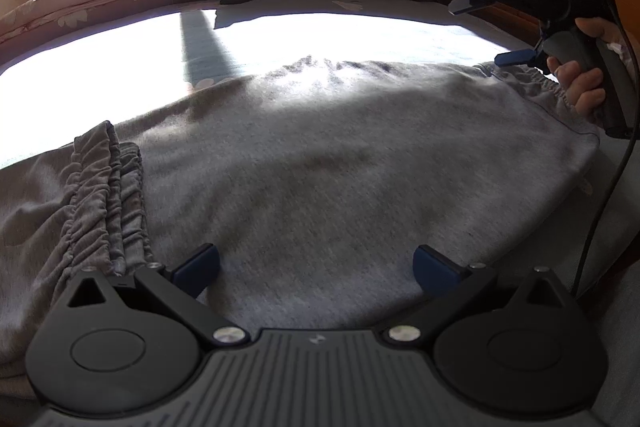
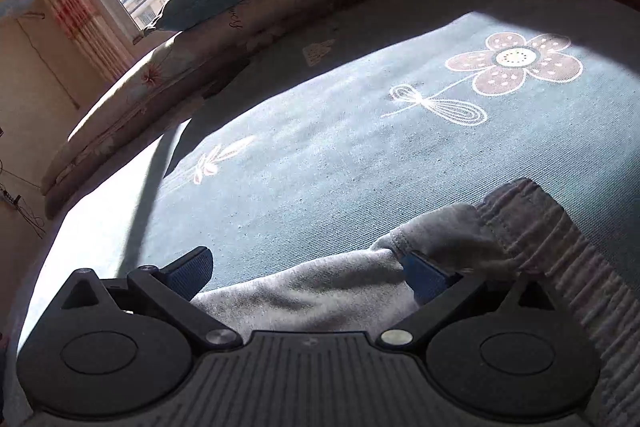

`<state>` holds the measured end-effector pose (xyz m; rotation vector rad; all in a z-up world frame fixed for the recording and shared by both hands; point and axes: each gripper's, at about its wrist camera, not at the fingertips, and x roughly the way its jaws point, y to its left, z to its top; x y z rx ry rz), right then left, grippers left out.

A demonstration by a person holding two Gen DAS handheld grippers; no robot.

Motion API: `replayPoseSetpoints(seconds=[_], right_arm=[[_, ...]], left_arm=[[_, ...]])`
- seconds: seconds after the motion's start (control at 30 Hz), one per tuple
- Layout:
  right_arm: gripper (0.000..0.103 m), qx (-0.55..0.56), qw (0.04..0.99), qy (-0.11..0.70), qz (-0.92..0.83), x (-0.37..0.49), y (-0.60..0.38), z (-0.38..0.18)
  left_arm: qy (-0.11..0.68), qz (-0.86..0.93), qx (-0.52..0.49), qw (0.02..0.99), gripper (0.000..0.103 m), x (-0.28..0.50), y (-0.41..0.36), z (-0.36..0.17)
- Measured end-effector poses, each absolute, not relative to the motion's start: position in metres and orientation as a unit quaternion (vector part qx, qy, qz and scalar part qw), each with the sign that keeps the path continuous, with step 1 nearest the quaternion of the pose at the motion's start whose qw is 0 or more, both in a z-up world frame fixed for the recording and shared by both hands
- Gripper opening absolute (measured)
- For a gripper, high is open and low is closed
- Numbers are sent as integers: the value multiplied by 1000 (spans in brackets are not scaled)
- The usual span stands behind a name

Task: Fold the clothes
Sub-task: 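Roll the right gripper and move it to the sweatpants' elastic waistband, then close the right gripper on the grey sweatpants waistband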

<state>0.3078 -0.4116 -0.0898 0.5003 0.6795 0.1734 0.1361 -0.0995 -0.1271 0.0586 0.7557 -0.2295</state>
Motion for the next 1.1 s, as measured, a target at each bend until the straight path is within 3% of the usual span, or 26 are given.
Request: replayPoseSetpoints(seconds=[0.27,0.5,0.67,0.87,1.1], right_arm=[[102,233,892,382,65,289,-433,-101],[103,311,900,298,67,205,-489,-64],[103,427,856,288,44,151,-538,-97],[103,534,792,292,47,148,-558,-151],[103,514,803,300,37,174,-549,-151]], left_arm=[[371,-114,29,921,102,138,-99,-127],[372,-115,25,921,102,137,-97,-126],[370,-107,27,922,102,137,-100,-127],[379,-104,25,919,102,139,-100,-126],[383,-97,26,918,102,141,-102,-125]])
